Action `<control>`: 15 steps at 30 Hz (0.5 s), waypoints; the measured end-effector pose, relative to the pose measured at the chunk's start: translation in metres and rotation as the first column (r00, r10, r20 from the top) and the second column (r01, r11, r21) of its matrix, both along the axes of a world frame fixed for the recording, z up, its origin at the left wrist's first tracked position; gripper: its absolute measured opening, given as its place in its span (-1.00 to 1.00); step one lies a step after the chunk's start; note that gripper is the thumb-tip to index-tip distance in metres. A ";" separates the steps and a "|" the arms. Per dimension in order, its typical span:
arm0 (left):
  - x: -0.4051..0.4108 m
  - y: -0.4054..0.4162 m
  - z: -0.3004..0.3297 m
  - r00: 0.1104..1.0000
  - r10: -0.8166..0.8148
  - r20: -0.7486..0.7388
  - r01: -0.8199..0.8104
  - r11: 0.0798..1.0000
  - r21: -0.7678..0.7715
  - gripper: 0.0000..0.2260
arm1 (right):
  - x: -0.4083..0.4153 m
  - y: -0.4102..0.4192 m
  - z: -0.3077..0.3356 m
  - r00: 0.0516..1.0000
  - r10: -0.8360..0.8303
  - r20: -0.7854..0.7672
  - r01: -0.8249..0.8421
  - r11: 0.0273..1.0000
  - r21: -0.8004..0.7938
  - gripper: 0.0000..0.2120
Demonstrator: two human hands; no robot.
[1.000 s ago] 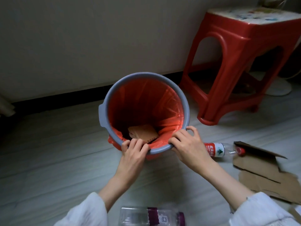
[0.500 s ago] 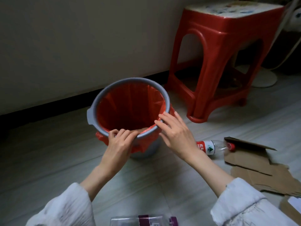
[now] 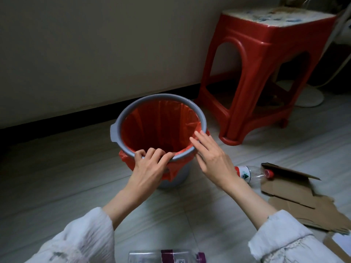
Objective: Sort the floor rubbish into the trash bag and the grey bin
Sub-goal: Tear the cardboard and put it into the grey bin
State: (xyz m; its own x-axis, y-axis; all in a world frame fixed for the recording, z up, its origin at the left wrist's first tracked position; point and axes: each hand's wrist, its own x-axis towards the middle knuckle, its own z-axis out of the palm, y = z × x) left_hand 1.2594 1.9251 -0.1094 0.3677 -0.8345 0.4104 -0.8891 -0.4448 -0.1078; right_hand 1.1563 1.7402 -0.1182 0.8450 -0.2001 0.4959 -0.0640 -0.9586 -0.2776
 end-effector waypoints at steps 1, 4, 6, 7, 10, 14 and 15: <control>-0.001 -0.004 0.000 1.000 0.001 -0.001 -0.001 1.000 -0.023 -0.64 | -0.008 -0.002 -0.001 0.999 -0.033 0.004 0.033 0.999 0.032 -0.54; -0.010 -0.024 0.006 1.000 0.010 0.009 -0.009 0.998 -0.059 -0.64 | -0.039 -0.012 -0.008 0.989 -0.150 0.000 0.150 0.985 0.091 -0.51; -0.017 -0.041 0.008 1.000 0.017 0.017 -0.016 0.999 -0.049 -0.61 | -0.065 -0.023 -0.022 0.963 -0.266 -0.046 0.269 0.959 0.094 -0.57; -0.021 -0.050 0.007 0.999 0.028 0.027 -0.027 0.999 -0.045 -0.59 | -0.078 -0.030 -0.031 0.937 -0.336 -0.092 0.344 0.934 0.093 -0.60; -0.036 -0.074 -0.001 0.995 0.095 0.028 -0.093 0.994 -0.064 -0.57 | -0.119 -0.051 -0.055 0.802 -0.484 -0.349 0.549 0.829 0.110 -0.69; -0.044 -0.087 -0.012 0.992 0.125 0.036 -0.123 0.991 -0.061 -0.47 | -0.164 -0.074 -0.093 0.488 -0.497 -0.717 0.689 0.724 -0.032 -0.59; -0.043 -0.086 -0.013 0.991 0.124 0.048 -0.121 0.991 -0.065 -0.46 | -0.171 -0.078 -0.105 0.437 -0.488 -0.756 0.709 0.704 -0.045 -0.55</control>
